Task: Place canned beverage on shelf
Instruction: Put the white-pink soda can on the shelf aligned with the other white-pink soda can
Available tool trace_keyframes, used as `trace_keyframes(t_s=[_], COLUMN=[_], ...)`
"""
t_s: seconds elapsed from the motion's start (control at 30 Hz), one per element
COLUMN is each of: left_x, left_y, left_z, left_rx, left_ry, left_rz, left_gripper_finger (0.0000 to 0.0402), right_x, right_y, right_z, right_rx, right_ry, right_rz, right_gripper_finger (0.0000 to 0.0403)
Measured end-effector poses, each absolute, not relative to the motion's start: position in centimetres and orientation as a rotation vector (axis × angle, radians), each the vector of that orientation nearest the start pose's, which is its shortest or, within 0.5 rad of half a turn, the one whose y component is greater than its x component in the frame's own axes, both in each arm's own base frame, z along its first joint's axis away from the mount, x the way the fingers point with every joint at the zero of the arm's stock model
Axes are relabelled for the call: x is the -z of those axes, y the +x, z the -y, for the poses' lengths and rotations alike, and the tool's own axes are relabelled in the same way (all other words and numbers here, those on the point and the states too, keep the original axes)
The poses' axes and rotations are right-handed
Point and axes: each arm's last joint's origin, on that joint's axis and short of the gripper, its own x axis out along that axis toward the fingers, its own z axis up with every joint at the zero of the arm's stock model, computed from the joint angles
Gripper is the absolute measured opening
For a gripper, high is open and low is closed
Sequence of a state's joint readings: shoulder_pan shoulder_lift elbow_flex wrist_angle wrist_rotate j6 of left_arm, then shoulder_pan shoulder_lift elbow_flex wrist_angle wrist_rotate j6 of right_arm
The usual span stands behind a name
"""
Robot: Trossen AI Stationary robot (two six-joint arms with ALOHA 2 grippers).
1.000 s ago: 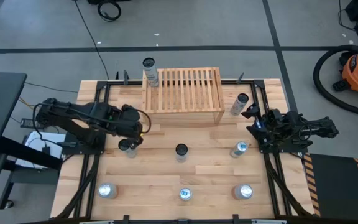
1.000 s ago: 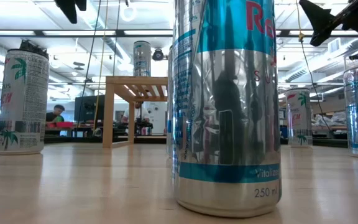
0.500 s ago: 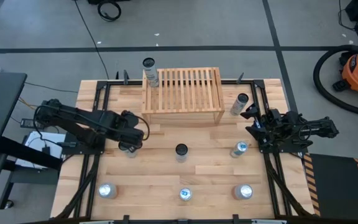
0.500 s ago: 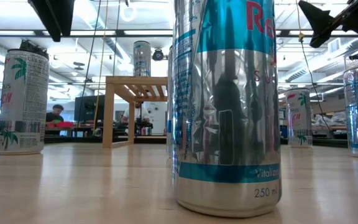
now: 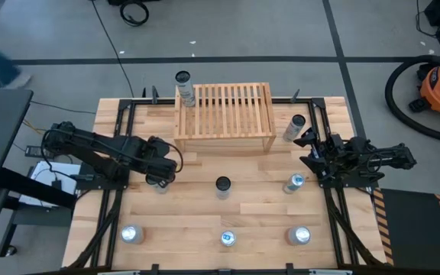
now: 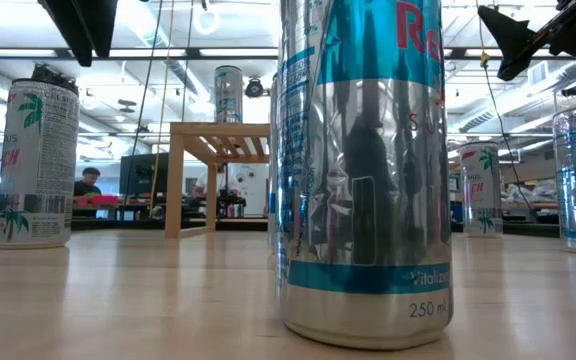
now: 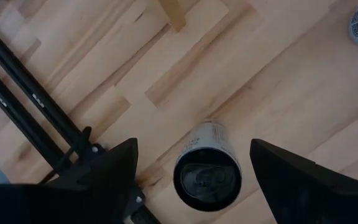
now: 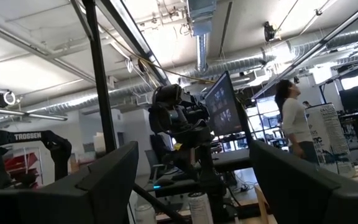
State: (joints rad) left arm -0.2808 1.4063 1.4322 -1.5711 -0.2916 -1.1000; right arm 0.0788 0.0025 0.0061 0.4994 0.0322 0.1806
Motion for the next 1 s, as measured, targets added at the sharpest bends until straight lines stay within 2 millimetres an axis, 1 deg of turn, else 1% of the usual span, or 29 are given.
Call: trace_keyframes(t_s=[0.17, 0.43, 0.6, 0.7, 1.0], left_x=[-33.5, -33.4, -33.4, -33.4, -33.4], left_y=[21.4, 20.4, 20.0, 20.0, 20.5], left_z=[6.2, 9.0, 9.8, 9.8, 8.7], left_rx=[-0.774, -0.734, -0.759, -0.766, -0.788], left_ry=[-0.489, -0.546, -0.58, -0.585, -0.588], left_rz=[-1.266, -1.287, -1.262, -1.254, -1.252], left_gripper_finger=[0.0311, 0.0311, 0.0311, 0.0311, 0.0311], right_x=[-21.1, -21.1, -21.1, -21.1, -21.1], right_y=[8.5, 8.6, 8.6, 8.6, 8.6], right_z=[-0.6, -0.6, -0.6, -0.6, -0.6], right_rx=[-0.09, -0.09, -0.09, -0.091, -0.092], right_ry=[0.205, 0.204, 0.204, 0.205, 0.211], right_rz=[0.493, 0.492, 0.492, 0.492, 0.492], right_gripper_finger=[0.0318, 0.0318, 0.0318, 0.0318, 0.0318])
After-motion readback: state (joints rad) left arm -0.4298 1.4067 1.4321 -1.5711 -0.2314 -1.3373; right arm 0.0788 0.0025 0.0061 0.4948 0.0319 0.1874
